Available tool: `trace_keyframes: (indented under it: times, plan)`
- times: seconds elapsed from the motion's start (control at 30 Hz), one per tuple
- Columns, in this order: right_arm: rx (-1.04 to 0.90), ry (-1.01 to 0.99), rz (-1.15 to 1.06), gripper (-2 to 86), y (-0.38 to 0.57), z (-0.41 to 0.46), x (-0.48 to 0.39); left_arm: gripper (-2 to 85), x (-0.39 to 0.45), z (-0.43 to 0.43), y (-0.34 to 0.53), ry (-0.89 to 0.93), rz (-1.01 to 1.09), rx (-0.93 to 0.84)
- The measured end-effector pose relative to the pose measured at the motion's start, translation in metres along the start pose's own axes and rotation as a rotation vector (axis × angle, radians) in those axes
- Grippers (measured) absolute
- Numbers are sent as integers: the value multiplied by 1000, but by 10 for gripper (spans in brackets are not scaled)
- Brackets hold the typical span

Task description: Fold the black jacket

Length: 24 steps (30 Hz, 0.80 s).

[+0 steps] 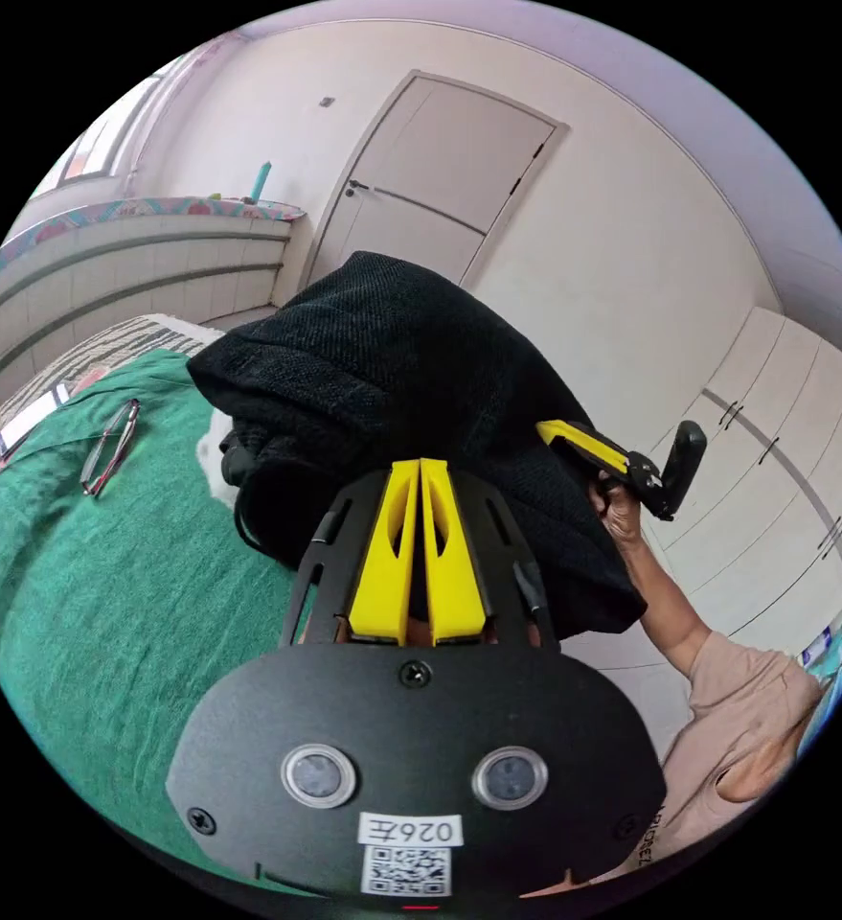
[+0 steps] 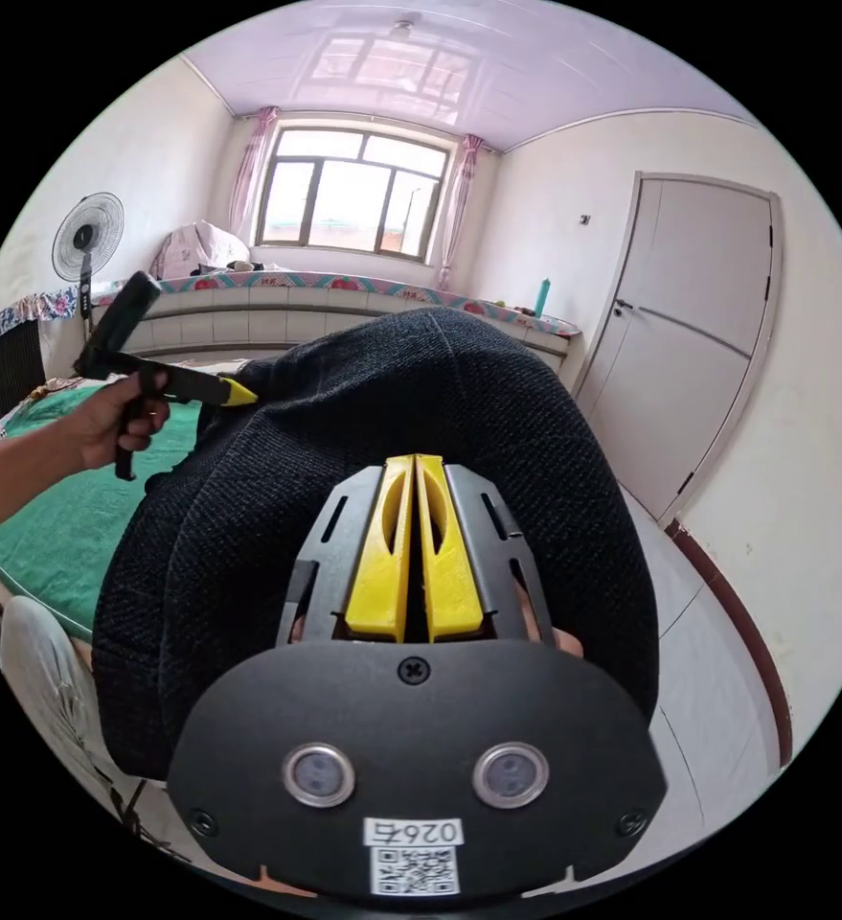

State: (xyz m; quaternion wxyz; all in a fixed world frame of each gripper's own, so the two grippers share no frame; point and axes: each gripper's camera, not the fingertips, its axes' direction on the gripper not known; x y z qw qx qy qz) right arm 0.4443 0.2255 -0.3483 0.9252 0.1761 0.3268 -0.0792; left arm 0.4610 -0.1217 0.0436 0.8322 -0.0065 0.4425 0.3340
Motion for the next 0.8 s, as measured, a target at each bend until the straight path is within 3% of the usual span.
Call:
trace_keyframes:
  times: [0.2,0.3,0.37,0.43,0.5,0.67,0.8]
  plan:
    - [-62,88,-15,-10,0,-15,-26,-10,11,-124,116,-208,-18,88]
    - [164,97,58,-9,10,-66,-51,-10,18,-202,190,-442,-45,112]
    - [362,-20,40,-9,16,-108,-84,-10,24,-263,259,-657,-136,194]
    - [415,-149,18,-9,10,-125,-115,-10,26,-305,310,-759,-244,248]
    - [405,-287,-41,-9,-2,-131,-155,-10,33,-345,358,-852,-340,291]
    - [329,-642,-282,-9,-42,-132,-318,-5,92,-440,500,-1282,-571,429]
    - [293,-844,-473,-8,-63,-140,-449,38,140,-474,579,-1577,-641,472]
